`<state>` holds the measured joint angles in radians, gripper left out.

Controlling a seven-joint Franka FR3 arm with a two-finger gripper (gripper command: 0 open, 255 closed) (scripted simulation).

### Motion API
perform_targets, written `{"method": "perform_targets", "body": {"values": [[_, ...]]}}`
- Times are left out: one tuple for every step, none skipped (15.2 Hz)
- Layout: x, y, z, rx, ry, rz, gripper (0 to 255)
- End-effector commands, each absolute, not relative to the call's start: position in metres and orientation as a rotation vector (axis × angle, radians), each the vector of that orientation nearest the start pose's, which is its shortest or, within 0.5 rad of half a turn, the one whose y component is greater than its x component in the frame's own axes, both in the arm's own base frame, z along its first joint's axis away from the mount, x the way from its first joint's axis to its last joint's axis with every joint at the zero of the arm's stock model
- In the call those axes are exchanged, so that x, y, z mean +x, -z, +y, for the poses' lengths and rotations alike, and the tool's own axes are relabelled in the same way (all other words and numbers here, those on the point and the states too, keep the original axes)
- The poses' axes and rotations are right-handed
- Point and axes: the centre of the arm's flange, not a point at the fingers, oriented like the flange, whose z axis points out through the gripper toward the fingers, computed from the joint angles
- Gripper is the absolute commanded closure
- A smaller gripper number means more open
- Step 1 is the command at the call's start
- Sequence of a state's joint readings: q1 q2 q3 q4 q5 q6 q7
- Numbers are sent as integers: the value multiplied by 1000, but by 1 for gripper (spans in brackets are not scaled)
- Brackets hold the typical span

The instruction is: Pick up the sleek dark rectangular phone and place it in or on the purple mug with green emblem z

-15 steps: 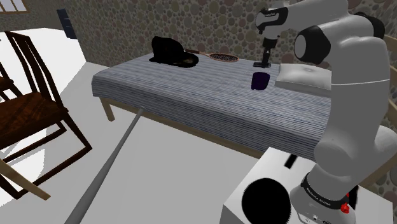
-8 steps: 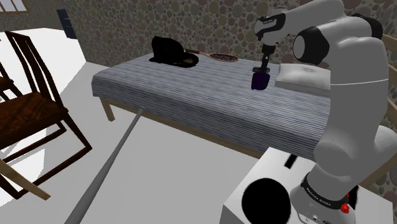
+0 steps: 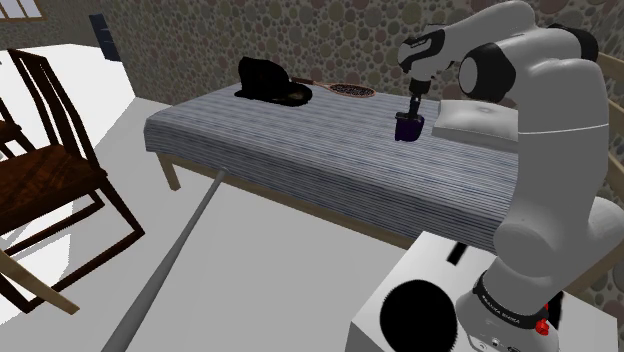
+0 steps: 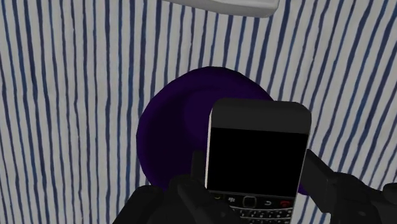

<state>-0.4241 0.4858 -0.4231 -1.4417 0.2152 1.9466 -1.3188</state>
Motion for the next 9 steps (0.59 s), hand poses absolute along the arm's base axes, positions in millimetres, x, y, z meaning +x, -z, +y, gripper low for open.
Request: {"method": "perform_targets", "body": {"values": [[508, -434, -477, -3111, 62, -709, 255], [508, -434, -477, -3111, 62, -709, 255], [508, -434, -477, -3111, 62, -709, 255], [508, -434, -477, -3111, 62, -709, 255], [508, -434, -477, -3111, 62, -709, 255], [508, -434, -477, -3111, 62, -709, 0], [508, -433, -477, -3111, 62, -709, 0], [508, -433, -477, -3111, 62, -709, 0], [508, -433, -477, -3111, 62, -709, 0]]}}
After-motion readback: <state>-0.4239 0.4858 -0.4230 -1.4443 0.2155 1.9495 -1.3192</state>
